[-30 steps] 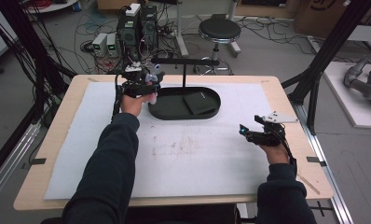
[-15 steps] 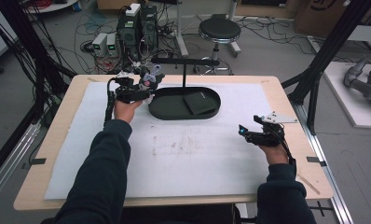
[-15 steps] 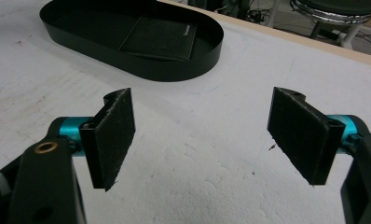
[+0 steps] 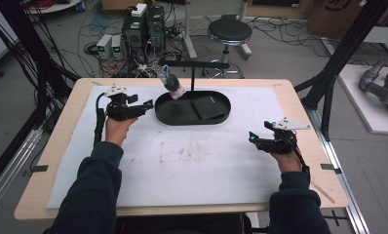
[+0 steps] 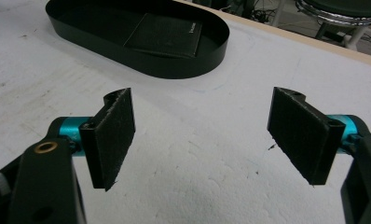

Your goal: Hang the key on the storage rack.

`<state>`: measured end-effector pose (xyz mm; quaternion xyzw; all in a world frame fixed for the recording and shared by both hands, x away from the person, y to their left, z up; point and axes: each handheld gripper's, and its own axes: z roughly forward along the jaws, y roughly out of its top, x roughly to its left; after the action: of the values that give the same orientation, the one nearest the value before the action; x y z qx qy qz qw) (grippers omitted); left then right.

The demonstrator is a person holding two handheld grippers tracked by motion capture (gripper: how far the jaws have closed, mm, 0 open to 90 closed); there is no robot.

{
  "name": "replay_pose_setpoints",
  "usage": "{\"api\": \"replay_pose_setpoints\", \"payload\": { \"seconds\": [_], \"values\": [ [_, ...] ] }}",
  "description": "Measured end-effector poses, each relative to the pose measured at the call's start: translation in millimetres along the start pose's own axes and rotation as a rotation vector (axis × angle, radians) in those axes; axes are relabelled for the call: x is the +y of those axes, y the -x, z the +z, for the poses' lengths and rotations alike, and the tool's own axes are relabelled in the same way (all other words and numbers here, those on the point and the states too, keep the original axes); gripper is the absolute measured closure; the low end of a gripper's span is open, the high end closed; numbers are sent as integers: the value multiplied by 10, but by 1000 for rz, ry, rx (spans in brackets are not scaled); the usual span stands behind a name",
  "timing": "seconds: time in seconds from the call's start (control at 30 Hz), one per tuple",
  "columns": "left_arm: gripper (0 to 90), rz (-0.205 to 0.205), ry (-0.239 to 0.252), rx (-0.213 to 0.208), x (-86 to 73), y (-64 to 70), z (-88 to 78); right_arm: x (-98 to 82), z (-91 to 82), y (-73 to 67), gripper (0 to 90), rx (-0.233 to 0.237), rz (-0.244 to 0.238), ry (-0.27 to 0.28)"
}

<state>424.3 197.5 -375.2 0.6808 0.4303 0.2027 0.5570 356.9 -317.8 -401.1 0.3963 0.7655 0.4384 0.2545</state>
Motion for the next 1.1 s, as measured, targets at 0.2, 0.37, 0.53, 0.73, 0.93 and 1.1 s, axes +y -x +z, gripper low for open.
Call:
{"api": "replay_pose_setpoints", "payload": {
  "seconds": [0.2, 0.37, 0.53, 0.73, 0.93, 1.1],
  "values": [
    [229, 77, 62, -23, -94, 133, -326, -14, -26, -18, 220, 19, -34, 1],
    [229, 123, 87, -2, -230, 194, -551, -23, -36, -32, 220, 29, -57, -9],
    [228, 160, 87, 38, -332, 234, -709, -23, -50, -45, 218, 36, -68, -14],
    [228, 140, 95, 71, -453, 194, -823, -21, -52, -89, 218, 29, -93, -22],
    [229, 114, 94, 90, -537, 136, -861, -23, -48, -97, 218, 21, -93, -33],
    [229, 115, 84, 101, -574, 118, -868, -32, -54, -81, 219, 12, -73, -31]
  ]
}}
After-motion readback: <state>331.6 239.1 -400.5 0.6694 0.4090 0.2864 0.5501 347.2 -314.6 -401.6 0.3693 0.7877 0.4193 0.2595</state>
